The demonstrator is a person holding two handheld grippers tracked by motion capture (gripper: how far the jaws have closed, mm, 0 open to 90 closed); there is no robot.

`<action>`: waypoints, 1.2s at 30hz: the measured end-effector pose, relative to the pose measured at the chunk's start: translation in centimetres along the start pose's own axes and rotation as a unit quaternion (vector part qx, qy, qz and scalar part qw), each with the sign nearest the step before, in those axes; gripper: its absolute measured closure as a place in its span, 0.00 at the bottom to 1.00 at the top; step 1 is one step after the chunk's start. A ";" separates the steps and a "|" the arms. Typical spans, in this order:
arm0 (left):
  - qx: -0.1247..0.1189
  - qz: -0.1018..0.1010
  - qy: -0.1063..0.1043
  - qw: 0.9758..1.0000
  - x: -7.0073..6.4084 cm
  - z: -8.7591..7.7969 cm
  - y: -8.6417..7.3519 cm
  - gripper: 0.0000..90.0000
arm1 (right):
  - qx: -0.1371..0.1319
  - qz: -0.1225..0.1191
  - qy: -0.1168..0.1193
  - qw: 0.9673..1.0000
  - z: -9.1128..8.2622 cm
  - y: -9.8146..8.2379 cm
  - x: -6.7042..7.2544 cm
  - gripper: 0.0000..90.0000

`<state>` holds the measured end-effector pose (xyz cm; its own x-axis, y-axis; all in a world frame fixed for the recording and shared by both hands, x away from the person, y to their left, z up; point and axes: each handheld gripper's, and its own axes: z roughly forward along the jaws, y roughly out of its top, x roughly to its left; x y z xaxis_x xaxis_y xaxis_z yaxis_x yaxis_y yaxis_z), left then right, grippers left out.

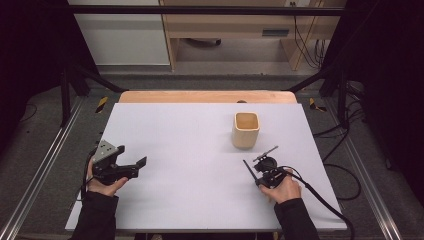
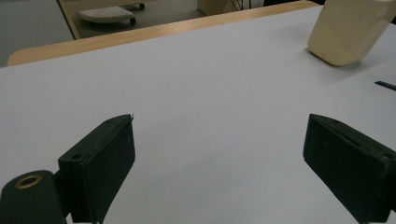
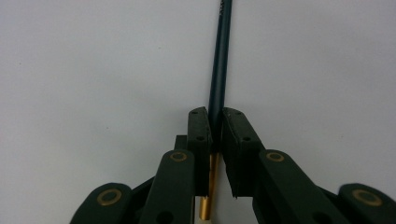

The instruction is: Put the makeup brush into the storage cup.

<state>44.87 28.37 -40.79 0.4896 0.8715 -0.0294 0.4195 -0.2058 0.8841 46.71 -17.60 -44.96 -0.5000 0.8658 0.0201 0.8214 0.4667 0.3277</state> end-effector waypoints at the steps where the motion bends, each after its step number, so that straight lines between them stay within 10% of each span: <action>1: 0.000 0.000 0.000 1.000 0.0 0.0 0.0 0.09 | 0.000 0.000 0.000 1.000 0.0 0.0 0.0 0.91; 18: 0.000 0.001 0.000 1.000 0.1 0.0 0.0 0.10 | 0.028 0.007 0.008 1.000 0.0 0.7 -0.2 0.93; 36: 0.001 0.004 0.000 1.000 -0.1 0.0 0.0 0.10 | -0.030 -0.007 0.014 0.999 -3.1 0.8 -0.8 0.93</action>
<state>44.86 28.31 -40.75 0.4927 0.8699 -0.0213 0.4174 -0.2148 0.8830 46.96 -18.51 -41.83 -0.5194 0.8536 0.0411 0.7970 0.4665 0.3836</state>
